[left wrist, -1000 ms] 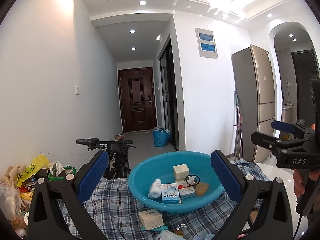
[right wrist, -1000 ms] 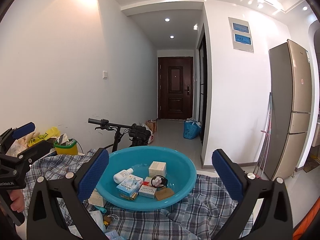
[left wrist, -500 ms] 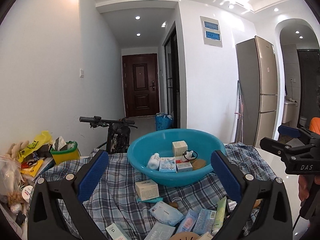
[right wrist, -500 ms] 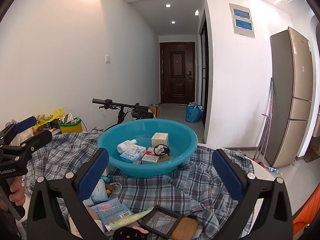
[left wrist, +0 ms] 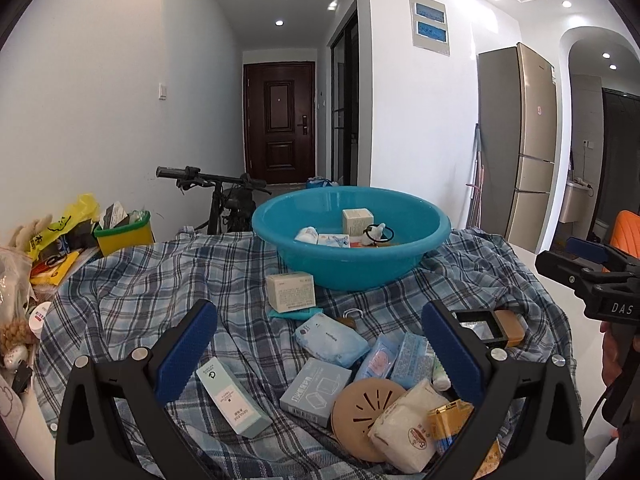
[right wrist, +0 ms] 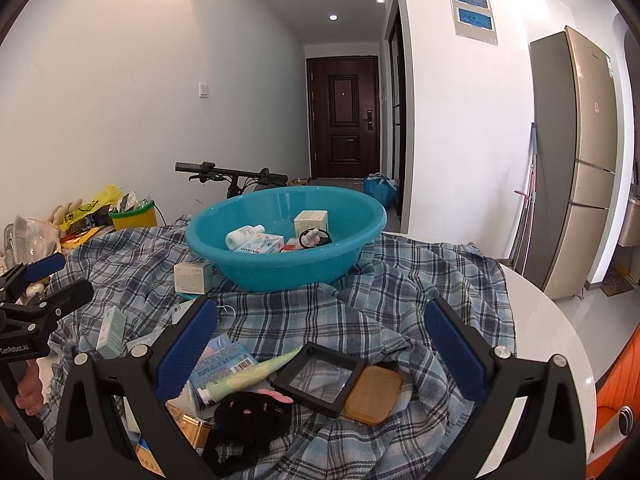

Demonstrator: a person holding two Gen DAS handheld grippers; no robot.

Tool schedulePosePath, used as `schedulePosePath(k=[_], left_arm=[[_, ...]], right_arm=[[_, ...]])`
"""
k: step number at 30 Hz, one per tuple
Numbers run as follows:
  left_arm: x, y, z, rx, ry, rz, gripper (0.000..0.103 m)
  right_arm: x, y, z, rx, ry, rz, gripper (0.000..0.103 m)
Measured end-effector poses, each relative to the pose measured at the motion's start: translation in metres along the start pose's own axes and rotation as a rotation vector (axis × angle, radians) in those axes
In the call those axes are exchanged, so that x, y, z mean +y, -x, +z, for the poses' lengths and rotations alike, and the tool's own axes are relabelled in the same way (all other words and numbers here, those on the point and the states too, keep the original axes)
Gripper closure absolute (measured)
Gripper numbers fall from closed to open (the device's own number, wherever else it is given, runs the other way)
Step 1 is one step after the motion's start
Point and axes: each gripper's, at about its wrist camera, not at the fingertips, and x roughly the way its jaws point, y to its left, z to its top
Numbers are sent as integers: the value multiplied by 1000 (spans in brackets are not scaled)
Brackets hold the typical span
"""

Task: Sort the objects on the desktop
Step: 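Lower the left gripper around the pale green GENLESE box and close it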

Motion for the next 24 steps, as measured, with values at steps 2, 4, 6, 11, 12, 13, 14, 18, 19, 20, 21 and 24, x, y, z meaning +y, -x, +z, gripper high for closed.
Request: schedulePosePath(k=[2, 4, 6, 11, 12, 13, 14, 18, 19, 20, 21, 24], left_arm=[[1, -5, -10, 38, 6, -3, 0], [1, -10, -18, 68, 9, -5, 0], [1, -13, -26, 92, 7, -7, 0], [-3, -21, -40, 159, -15, -38, 0], [-5, -23, -42, 175, -22, -53, 0], [-6, -25, -45, 191, -30, -68, 0], [-7, -27, -46, 207, -35, -80, 0], [-8, -34, -52, 265, -40, -112, 0], [-9, -36, -53, 278, -43, -116, 0], [-8, -38, -53, 292, -47, -118, 0], [-8, -40, -54, 306, -48, -118, 0], [-1, -50, -53, 352, -36, -90, 0]], right_arm=[[-2, -3, -8, 27, -11, 6, 0], [-3, -6, -15, 45, -16, 5, 0], [-5, -7, -21, 58, -12, -3, 0], [-8, -10, -32, 92, -1, -10, 0], [-9, -11, -33, 97, -1, -11, 0], [-10, -11, -34, 99, 0, -13, 0], [-11, -11, -35, 101, 1, -16, 0], [-14, -13, -37, 117, -1, -14, 0], [-14, -14, -38, 122, 0, -8, 0], [-14, -15, -38, 128, 2, -3, 0], [-13, -16, -38, 134, 5, 1, 0], [-9, -19, -39, 143, 24, 5, 0]])
